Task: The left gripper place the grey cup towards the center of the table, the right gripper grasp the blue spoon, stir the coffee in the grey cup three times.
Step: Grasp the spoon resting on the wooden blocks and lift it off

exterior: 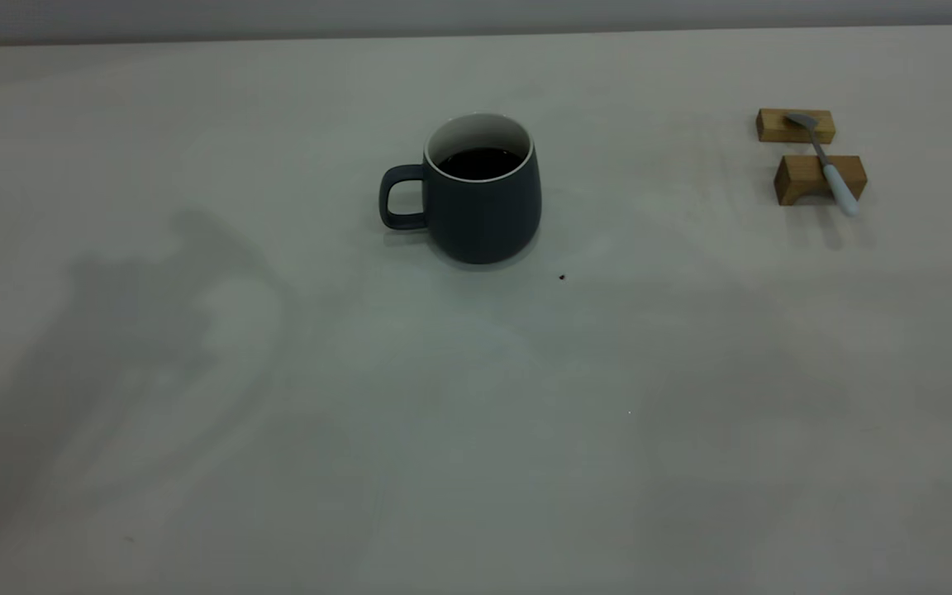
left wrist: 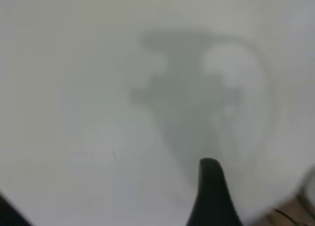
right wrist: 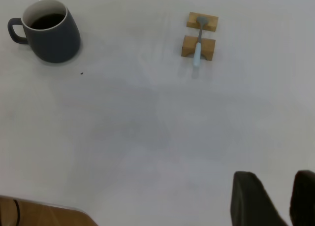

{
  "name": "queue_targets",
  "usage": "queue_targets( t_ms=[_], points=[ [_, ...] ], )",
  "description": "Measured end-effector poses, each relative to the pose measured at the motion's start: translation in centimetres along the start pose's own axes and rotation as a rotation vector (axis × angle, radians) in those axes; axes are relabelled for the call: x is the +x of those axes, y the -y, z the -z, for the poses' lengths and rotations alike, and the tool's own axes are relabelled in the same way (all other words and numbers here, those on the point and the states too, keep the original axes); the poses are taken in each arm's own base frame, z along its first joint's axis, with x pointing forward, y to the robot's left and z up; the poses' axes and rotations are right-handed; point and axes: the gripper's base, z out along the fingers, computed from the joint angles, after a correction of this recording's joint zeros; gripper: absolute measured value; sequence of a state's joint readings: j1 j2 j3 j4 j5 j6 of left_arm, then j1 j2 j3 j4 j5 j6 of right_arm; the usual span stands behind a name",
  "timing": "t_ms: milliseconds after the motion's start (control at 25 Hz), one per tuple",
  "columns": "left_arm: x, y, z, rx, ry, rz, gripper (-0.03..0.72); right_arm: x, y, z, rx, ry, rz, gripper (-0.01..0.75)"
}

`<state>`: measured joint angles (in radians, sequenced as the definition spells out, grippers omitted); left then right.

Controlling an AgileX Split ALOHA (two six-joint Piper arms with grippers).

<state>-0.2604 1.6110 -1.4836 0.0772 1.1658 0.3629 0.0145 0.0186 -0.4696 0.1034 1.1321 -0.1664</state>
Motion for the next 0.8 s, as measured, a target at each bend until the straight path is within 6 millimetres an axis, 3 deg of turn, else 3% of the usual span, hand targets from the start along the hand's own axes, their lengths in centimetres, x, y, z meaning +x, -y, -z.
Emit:
queue_targets(
  t_ms=[200, 320, 600, 800],
  points=[
    [2.0, -0.1, 3.9, -0.081, 0.086, 0.181, 0.594, 0.0, 0.0, 0.0, 0.0, 0.0, 0.0, 0.24],
    [4.3, 0.6, 5.9, -0.099, 0.137, 0.222, 0.594, 0.0, 0.0, 0.0, 0.0, 0.0, 0.0, 0.24],
    [11.8, 3.2, 11.3, -0.135, 0.326, 0.281, 0.594, 0.0, 0.0, 0.0, 0.0, 0.0, 0.0, 0.24],
    [17.2, 5.8, 12.9, -0.094, 0.458, 0.384, 0.594, 0.0, 0.0, 0.0, 0.0, 0.0, 0.0, 0.24]
  ],
)
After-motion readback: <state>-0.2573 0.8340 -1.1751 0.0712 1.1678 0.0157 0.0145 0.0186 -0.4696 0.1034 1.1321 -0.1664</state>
